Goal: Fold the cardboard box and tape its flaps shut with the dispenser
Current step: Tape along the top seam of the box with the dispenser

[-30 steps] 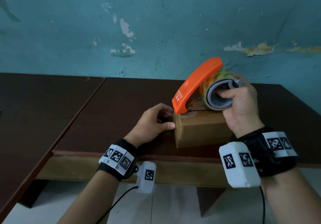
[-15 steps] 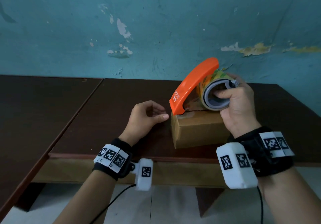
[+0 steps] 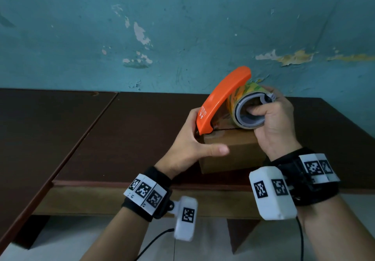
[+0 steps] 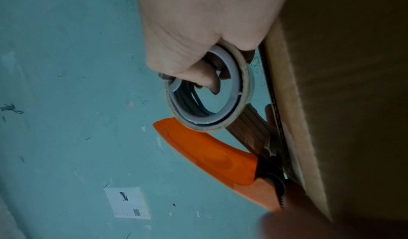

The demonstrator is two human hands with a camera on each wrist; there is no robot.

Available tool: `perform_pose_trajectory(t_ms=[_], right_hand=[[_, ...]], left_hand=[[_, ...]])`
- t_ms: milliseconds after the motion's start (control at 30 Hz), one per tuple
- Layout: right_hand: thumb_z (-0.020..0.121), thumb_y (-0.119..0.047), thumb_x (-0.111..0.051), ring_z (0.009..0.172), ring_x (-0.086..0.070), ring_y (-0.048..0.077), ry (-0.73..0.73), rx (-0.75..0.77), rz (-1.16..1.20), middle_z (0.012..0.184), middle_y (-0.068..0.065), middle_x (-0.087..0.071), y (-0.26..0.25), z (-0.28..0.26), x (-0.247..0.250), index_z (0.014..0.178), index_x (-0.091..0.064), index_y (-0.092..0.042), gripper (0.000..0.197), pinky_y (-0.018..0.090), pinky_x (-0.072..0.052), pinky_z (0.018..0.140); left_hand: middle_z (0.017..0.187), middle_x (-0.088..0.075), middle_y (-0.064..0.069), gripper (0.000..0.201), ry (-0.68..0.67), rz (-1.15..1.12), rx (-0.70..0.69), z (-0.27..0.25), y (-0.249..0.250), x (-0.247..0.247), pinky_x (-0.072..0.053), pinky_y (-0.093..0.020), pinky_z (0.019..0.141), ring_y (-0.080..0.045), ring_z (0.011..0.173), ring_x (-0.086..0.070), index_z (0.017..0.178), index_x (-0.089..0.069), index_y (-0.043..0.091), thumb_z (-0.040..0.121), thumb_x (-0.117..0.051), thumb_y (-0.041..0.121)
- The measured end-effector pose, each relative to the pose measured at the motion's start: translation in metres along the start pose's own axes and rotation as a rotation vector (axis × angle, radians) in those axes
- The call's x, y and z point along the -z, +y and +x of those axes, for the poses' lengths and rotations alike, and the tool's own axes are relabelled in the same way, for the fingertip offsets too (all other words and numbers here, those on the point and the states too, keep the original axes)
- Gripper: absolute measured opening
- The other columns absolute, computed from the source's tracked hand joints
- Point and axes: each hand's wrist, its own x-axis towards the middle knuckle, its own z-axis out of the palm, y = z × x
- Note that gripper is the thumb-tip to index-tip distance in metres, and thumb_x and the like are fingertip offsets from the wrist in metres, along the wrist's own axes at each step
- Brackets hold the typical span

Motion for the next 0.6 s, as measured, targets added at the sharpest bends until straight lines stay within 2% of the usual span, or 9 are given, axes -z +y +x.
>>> perform_pose_trajectory(t_ms=[67,100,200,300,433,600], right_hand=[[0.069,0.028,-0.043,0.085,-0.071,0.027,0.015,-0.009,-0.008,0.098,0.018,-0.067,0.0005,-0.0001,0.0004,0.125,-0.059,0.007,0.061,0.049,-0.06,0.081],[0.07,0.028,-0.044,0.086,-0.071,0.027,0.019,-0.011,-0.016,0.098,0.017,-0.067,0.0007,0.0001,0.0005,0.124,-0.059,0.007,0.061,0.052,-0.059,0.083],[0.069,0.03,-0.044,0.086,-0.07,0.028,0.014,-0.005,-0.032,0.094,0.015,-0.067,0.0001,-0.0002,-0.0001,0.113,-0.063,0.0,0.056,0.059,-0.056,0.088],[0.069,0.031,-0.042,0.083,-0.069,0.027,-0.004,0.007,-0.018,0.089,0.013,-0.067,0.0003,-0.0008,-0.0001,0.098,-0.064,-0.007,0.052,0.061,-0.055,0.088],[0.068,0.034,-0.041,0.077,-0.069,0.022,-0.024,0.037,0.003,0.081,0.008,-0.066,-0.0012,-0.0015,0.0004,0.085,-0.064,-0.012,0.054,0.046,-0.057,0.077],[0.071,0.038,-0.039,0.081,-0.069,0.014,-0.089,0.076,-0.13,0.088,0.003,-0.066,-0.0036,0.0014,0.0078,0.09,-0.063,-0.017,0.063,0.035,-0.059,0.073]], left_hand=[[0.136,-0.058,0.003,0.113,0.04,0.086,-0.012,0.0027,-0.0012,-0.0051,-0.052,-0.026,0.103,-0.004,0.123,-0.061,0.148,-0.037,0.015,0.057,-0.103,0.018],[0.137,-0.057,0.003,0.112,0.062,0.127,-0.023,0.0039,-0.0017,-0.0066,-0.052,-0.027,0.104,-0.004,0.123,-0.061,0.148,-0.035,0.016,0.059,-0.102,0.012],[0.13,-0.059,0.004,0.105,0.11,0.18,-0.038,0.0053,-0.0029,-0.0071,-0.052,-0.025,0.102,-0.003,0.117,-0.061,0.143,-0.038,0.018,0.06,-0.102,0.016],[0.129,-0.06,0.004,0.105,0.109,0.187,-0.036,0.0065,-0.0041,-0.0058,-0.051,-0.026,0.103,-0.004,0.117,-0.061,0.143,-0.04,0.018,0.059,-0.102,0.019],[0.133,-0.06,0.003,0.107,0.108,0.18,-0.01,0.007,-0.0049,-0.0056,-0.051,-0.032,0.108,-0.008,0.123,-0.06,0.146,-0.038,0.02,0.06,-0.103,0.02],[0.134,-0.061,0.005,0.109,0.112,0.163,0.019,0.0057,-0.0062,-0.0048,-0.051,-0.041,0.11,-0.009,0.126,-0.061,0.147,-0.039,0.022,0.059,-0.103,0.023]])
